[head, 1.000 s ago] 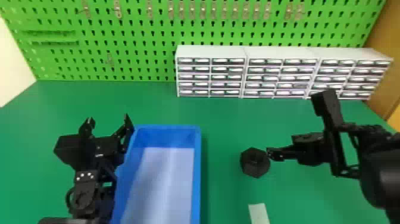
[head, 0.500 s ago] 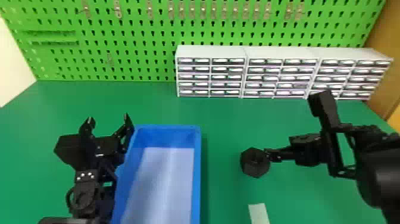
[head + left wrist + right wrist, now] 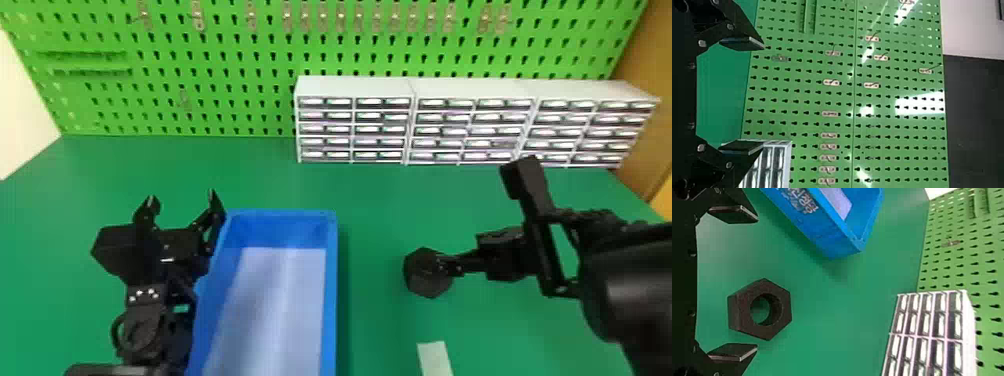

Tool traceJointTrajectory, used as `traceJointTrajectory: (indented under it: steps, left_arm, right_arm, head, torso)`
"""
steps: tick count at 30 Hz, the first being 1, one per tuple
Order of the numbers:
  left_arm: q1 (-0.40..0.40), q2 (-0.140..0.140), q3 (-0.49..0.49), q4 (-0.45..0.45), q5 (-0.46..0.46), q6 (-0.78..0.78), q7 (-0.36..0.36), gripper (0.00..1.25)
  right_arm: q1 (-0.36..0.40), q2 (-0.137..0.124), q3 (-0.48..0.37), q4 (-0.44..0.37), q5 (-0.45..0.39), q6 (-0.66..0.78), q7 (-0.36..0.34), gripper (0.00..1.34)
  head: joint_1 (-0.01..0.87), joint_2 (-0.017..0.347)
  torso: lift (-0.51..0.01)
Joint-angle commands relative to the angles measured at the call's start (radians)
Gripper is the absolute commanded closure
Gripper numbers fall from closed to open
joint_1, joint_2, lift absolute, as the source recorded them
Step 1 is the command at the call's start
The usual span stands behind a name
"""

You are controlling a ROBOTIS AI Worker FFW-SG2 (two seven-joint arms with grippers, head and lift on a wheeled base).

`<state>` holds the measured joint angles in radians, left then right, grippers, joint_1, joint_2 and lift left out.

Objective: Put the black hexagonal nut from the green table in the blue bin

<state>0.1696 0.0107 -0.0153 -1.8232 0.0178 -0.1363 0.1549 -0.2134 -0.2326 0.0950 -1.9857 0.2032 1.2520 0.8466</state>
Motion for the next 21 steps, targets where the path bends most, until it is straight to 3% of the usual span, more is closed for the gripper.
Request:
traceJointTrajectory:
  steps: [1, 7, 21]
  left_arm:
    - [-0.002, 0.0, 0.0, 0.001, -0.002, 0.0, 0.0, 0.37]
    - [-0.002, 0.0, 0.0, 0.001, -0.002, 0.0, 0.0, 0.37]
    - [-0.002, 0.0, 0.0, 0.001, -0.004, 0.0, 0.0, 0.37]
  right_arm:
    - [-0.029, -0.005, 0.032, 0.051, 0.013, 0.001, 0.022, 0.15]
    - [-0.063, -0.002, 0.066, 0.09, 0.073, 0.0, 0.065, 0.14]
    - [-0.146, 0.035, 0.109, 0.243, 0.171, -0.063, 0.195, 0.14]
  head:
    - [0.657, 0.057]
    - [0.657, 0.057]
    - [0.657, 0.057]
  torso:
    - [-0.095]
    - [-0.095]
    - [-0.095]
